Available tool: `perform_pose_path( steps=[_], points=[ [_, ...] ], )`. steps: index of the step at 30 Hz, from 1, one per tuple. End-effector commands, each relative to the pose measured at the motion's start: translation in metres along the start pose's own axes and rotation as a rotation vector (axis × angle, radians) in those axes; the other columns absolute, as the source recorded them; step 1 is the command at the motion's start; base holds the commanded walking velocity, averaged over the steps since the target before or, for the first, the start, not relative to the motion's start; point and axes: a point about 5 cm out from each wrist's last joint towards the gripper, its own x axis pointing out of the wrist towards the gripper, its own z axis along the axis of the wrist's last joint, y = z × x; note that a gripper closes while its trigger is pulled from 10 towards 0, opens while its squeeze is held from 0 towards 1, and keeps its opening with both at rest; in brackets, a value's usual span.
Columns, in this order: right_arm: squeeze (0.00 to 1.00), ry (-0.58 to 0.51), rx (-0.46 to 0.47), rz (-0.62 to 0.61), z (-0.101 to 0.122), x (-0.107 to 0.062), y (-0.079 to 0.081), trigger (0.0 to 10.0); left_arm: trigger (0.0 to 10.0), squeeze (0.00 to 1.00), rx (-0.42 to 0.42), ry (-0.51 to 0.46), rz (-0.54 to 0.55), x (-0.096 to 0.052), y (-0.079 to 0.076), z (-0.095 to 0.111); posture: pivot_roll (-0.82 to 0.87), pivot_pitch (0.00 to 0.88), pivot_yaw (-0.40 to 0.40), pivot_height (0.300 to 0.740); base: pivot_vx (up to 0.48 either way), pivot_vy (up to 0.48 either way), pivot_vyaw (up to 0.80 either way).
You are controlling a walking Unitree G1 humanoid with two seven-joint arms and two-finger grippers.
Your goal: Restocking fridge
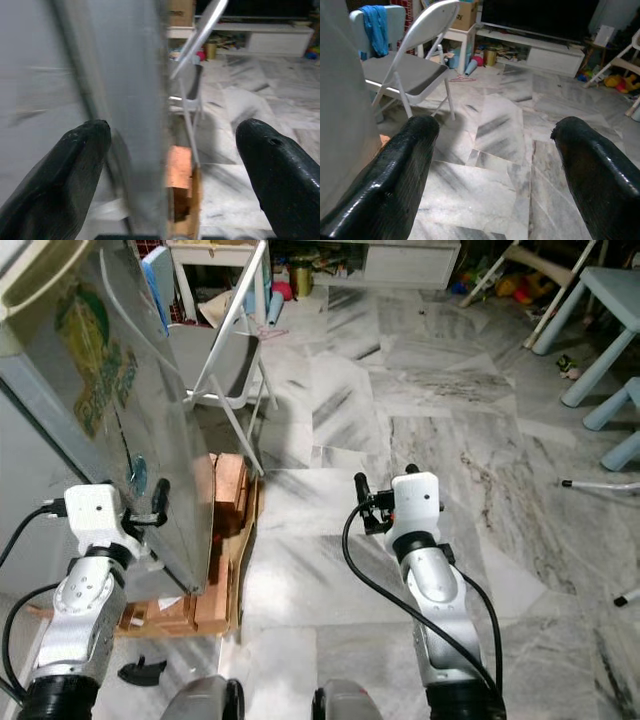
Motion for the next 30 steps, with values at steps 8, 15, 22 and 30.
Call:
perform_pose_path(
  steps=[8, 15, 22, 30],
  points=[
    [0.00, 0.016, -0.006, -0.001, -0.002, 0.000, -0.002, 10.0, 10.0, 0.00, 0.028, 0.000, 0.020, 0.007, 0.003, 0.001, -0.07, 0.098, -0.046, 0.740, 0.000, 0.000, 0.00],
    [0.00, 0.018, -0.004, 0.003, -0.002, 0.000, -0.001, 10.0, 10.0, 0.00, 0.046, -0.010, 0.001, 0.021, -0.003, 0.004, -0.06, 0.099, -0.059, 0.740, 0.000, 0.000, 0.00],
    [0.00, 0.019, -0.001, 0.001, -0.001, -0.003, -0.001, 10.0, 10.0, 0.00, 0.064, -0.006, 0.027, 0.032, -0.001, 0.005, -0.08, 0.099, -0.055, 0.740, 0.000, 0.000, 0.00],
    [0.00, 0.042, 0.003, 0.021, -0.005, -0.006, -0.001, 10.0, 10.0, 0.00, 0.095, -0.076, -0.130, 0.046, -0.029, 0.021, -0.08, 0.101, -0.054, 0.740, 0.000, 0.000, 0.00]
  ],
)
